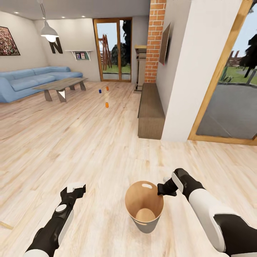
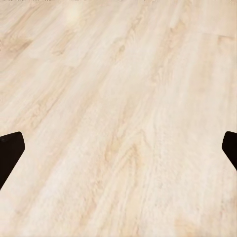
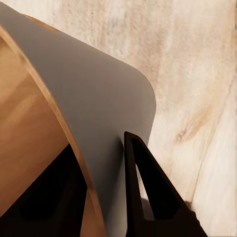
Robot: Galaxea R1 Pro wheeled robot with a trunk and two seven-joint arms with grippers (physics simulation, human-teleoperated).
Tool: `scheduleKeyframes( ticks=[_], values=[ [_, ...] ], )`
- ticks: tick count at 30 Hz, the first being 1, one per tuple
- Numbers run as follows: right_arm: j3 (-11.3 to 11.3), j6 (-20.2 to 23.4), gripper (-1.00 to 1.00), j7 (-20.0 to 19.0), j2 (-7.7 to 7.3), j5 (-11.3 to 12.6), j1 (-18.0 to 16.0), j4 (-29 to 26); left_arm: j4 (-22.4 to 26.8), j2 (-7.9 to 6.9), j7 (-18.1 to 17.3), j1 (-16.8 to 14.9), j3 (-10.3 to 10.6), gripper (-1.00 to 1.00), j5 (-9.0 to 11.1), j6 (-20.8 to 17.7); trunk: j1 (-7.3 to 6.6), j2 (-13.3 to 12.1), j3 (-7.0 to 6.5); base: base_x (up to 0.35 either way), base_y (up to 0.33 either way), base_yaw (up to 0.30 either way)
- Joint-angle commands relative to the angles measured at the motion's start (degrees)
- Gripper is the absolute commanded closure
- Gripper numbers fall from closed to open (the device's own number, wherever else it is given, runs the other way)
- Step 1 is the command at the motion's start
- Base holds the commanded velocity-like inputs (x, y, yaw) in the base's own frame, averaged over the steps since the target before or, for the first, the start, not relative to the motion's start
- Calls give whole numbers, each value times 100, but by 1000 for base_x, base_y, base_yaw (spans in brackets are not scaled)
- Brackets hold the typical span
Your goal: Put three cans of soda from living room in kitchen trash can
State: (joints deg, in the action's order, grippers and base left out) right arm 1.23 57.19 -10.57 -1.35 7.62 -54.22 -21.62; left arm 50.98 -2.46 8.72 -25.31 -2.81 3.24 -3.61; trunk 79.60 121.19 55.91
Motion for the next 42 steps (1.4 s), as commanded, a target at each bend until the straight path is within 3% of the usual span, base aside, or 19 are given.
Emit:
scheduleKeyframes(
  ticks=[1, 33, 42],
  values=[
    [-18, 9, 100, -19, 1, 148, -1, 0, 0, 0, 1, 0, 0, -100, 0, 0, -23, -41, -19, 0, 0, 0],
    [-26, 2, 100, -120, 12, 185, -1, 0, 0, 0, 6, 0, 4, -100, -8, 0, -726, -1325, -593, 0, 0, 0],
    [-24, 2, 100, -310, 6, 187, -1, 0, -6, 0, 7, 0, 5, -100, -8, 0, -923, -1686, -755, 0, 0, 0]
  ],
)
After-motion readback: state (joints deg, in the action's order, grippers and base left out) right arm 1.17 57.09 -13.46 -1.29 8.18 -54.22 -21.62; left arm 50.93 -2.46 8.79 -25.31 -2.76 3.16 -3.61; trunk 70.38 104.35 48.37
